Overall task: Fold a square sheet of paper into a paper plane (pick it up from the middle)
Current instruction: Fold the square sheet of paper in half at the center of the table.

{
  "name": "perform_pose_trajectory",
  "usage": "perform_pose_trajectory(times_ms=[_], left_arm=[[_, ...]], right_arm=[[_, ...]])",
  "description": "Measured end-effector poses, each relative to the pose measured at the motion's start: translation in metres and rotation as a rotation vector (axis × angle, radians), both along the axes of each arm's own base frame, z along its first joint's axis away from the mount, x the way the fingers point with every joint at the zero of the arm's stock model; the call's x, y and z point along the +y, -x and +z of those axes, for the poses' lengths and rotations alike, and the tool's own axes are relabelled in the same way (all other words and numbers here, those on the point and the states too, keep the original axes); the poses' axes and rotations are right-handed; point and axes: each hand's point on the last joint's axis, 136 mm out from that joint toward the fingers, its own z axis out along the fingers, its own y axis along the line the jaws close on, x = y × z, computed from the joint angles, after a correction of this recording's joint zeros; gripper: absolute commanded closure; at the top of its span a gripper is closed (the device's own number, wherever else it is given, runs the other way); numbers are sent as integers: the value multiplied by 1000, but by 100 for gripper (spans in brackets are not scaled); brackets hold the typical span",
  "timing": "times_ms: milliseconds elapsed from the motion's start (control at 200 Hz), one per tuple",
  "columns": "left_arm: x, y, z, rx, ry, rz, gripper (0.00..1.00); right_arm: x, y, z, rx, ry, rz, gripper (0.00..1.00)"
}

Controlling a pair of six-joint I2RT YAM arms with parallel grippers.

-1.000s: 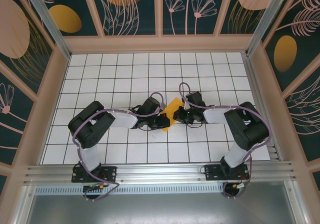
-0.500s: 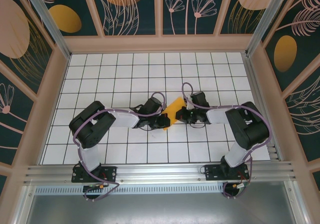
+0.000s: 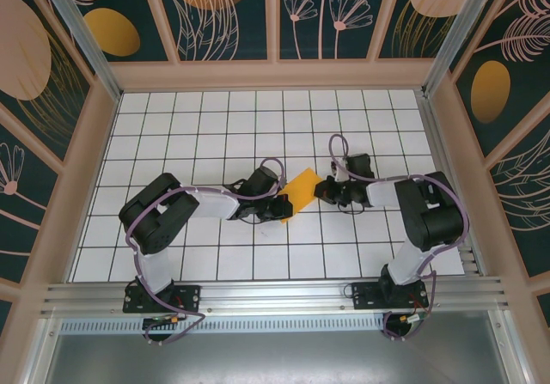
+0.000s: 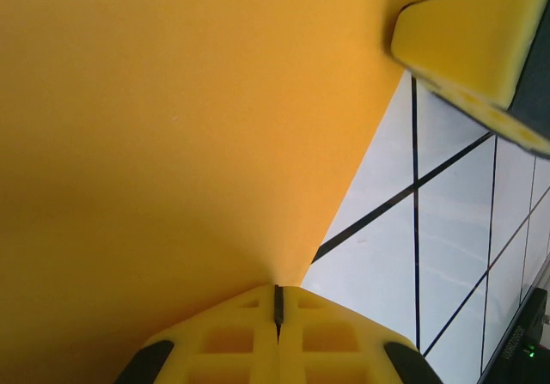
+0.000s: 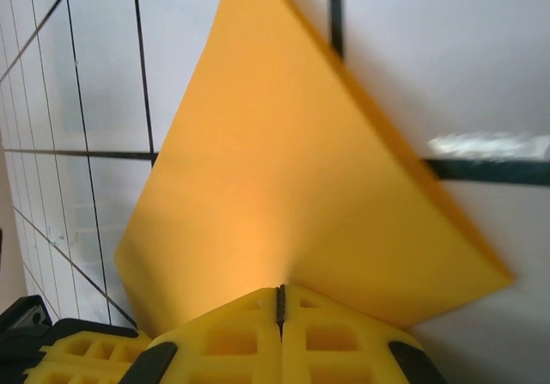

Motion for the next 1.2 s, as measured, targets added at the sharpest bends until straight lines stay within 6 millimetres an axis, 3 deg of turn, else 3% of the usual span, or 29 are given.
perform_pose_trajectory(times_ms=[170,420,525,650,726,911,1106,1201], left_arm=[[0,0,0,0,0,0,94],[0,0,0,-1,0,0,95],[0,0,0,-3,0,-2,95],[0,-1,1,-3,-4,-1,95],[0,-1,1,-3,-9,-1,95],[-1,-1,1,-4,-21,0,95],[0,-3,2,-5,-31,1,94],[0,-4,2,-11,-35,3,91]], right_arm=[[-21,-18,1,-1,-12,-62,100],[-33,-34,3,-2,10,-105,100],[-44,-44,17,-51,71,-152,100],[-30,-43,46,-147,111,-128,100],[-14,-37,53,-176,123,-94,100],[13,-14,35,-120,127,-18,99],[14,-5,2,-27,153,-4,100],[15,-7,1,-27,144,-6,100]])
